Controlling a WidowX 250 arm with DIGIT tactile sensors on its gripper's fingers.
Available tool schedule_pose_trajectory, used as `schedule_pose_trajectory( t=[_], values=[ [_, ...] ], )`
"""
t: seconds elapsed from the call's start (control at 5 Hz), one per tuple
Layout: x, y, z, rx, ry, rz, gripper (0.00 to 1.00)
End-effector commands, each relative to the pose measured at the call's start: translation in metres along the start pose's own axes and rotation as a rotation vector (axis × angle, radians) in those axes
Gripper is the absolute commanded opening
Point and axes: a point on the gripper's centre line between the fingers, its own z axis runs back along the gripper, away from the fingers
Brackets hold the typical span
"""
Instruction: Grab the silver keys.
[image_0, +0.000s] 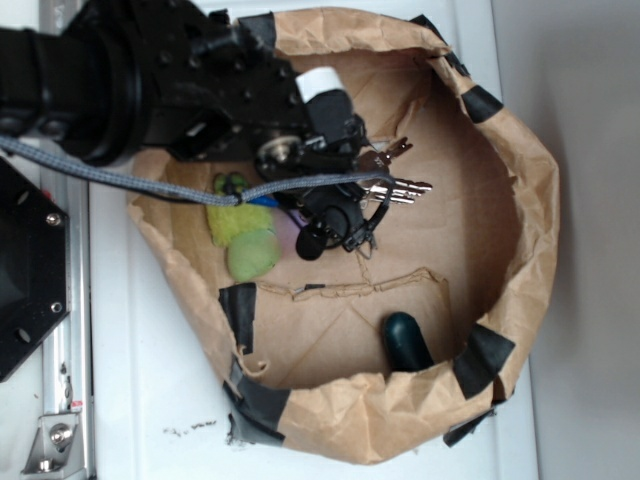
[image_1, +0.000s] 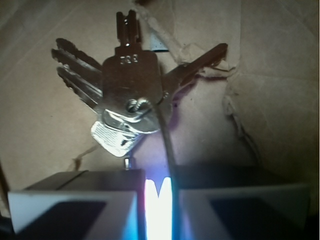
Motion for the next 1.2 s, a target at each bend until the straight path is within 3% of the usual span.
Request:
schedule_pose_trajectory(
  t=[0.0, 0.2, 0.6, 1.0],
  values=[
    [0.045, -0.014, 0.098, -0.182, -0.180, 0.080, 0.00],
    [0.052, -0.012, 0.122, -0.236, -0.236, 0.092, 0.00],
    [0.052, -0.021, 0.119, -0.222, -0.241, 0.048, 0.00],
    [0.043, -0.026, 0.097, -0.145, -0.226, -0.018, 0.00]
  ],
)
